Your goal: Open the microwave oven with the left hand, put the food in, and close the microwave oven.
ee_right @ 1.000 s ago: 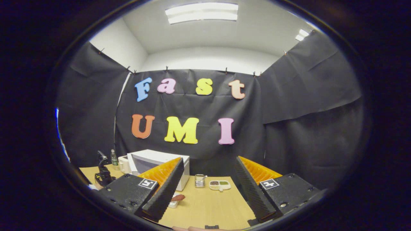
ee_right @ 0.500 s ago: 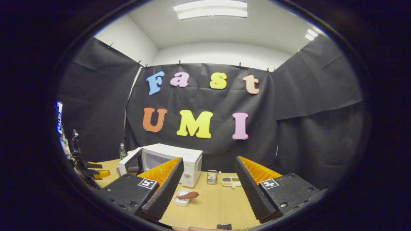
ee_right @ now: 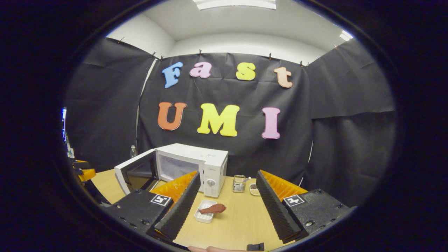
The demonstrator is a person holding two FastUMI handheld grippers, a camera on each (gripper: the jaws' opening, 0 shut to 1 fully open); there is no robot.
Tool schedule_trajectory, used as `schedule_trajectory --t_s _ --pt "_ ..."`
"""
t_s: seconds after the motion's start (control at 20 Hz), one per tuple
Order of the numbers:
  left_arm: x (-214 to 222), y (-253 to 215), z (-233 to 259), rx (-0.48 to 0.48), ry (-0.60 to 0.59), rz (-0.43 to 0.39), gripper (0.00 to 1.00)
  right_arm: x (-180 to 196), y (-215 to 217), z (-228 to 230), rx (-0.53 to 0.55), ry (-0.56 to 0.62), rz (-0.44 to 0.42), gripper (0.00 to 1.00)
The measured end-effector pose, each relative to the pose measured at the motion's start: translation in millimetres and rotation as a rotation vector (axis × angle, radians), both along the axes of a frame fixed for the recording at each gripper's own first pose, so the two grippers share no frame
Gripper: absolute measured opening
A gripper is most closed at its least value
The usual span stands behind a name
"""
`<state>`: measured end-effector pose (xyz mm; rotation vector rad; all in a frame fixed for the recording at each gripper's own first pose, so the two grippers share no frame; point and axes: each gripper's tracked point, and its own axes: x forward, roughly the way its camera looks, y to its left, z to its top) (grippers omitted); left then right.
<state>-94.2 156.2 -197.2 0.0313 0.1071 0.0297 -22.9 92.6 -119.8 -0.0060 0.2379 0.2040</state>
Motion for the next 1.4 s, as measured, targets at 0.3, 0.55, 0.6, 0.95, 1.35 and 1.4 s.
schedule_trajectory --t_s 0.3,0.55,0.6,0.95,1.35,1.4 --pt "-11 -41 42 0.002 -0.09 -0.042 0.94 52 10 -71 -0.009 0.212 0.038 1.0" --pt "-29 -77 79 0.018 -0.167 -0.064 0.93 83 8 -155 0.022 0.49 0.075 1.0" --pt "-33 -83 86 0.007 -0.185 -0.068 0.93 87 11 -170 0.051 0.56 0.095 1.0" --pt "-44 -119 94 -0.025 -0.192 -0.141 0.93 113 24 -249 0.253 0.872 0.2 0.79" --pt "-27 -119 80 0.002 -0.141 -0.11 0.93 124 56 -289 0.515 1.045 0.325 0.52" --pt "-26 -117 76 0.012 -0.127 -0.098 0.93 118 56 -291 0.531 1.079 0.324 0.34"
